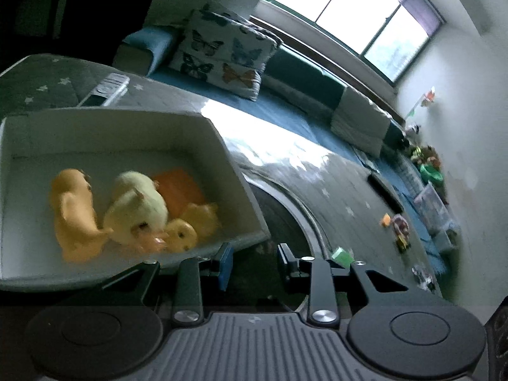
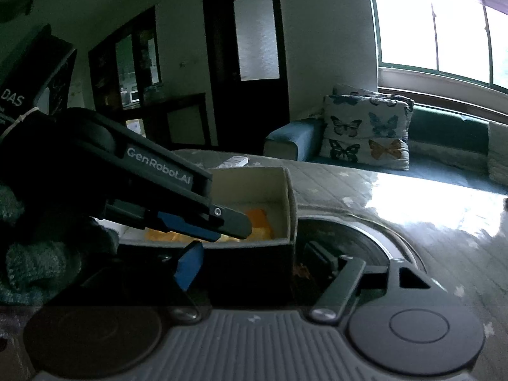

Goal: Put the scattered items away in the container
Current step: 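Open both grippers to drop the orange bag toy and withdraw, then move both grippers to the green bag toy and close on it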

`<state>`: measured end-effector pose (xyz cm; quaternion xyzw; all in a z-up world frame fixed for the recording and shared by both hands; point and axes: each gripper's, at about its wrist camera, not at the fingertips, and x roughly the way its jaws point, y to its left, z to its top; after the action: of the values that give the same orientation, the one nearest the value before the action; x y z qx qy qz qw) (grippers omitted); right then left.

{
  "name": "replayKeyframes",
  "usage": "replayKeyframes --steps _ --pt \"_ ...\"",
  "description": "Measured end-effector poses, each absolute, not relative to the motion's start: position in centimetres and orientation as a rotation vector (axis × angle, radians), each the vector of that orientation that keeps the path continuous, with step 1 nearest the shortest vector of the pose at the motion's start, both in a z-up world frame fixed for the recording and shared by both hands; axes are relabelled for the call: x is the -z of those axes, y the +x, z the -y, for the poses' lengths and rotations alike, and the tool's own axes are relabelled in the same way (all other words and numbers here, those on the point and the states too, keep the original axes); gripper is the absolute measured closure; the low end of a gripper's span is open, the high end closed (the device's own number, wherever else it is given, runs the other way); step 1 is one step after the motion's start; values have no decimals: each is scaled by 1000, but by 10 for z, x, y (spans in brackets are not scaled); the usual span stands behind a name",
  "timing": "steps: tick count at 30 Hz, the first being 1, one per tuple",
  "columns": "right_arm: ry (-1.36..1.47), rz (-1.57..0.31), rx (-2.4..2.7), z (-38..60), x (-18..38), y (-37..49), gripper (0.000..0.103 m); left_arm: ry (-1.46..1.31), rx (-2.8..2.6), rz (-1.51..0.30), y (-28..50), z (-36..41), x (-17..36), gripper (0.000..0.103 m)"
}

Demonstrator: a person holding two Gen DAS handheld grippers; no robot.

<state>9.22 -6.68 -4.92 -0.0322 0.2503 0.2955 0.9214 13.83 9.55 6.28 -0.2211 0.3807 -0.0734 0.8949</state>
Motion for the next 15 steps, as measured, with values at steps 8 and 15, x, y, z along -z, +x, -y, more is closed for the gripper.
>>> replayKeyframes --steps 8,15 --pt "-43 -547 -563 86 58 82 21 -399 197 -838 132 -62 -53 71" --pt "-28 -579 -508 110 71 80 18 -355 225 -912 135 -38 -35 71"
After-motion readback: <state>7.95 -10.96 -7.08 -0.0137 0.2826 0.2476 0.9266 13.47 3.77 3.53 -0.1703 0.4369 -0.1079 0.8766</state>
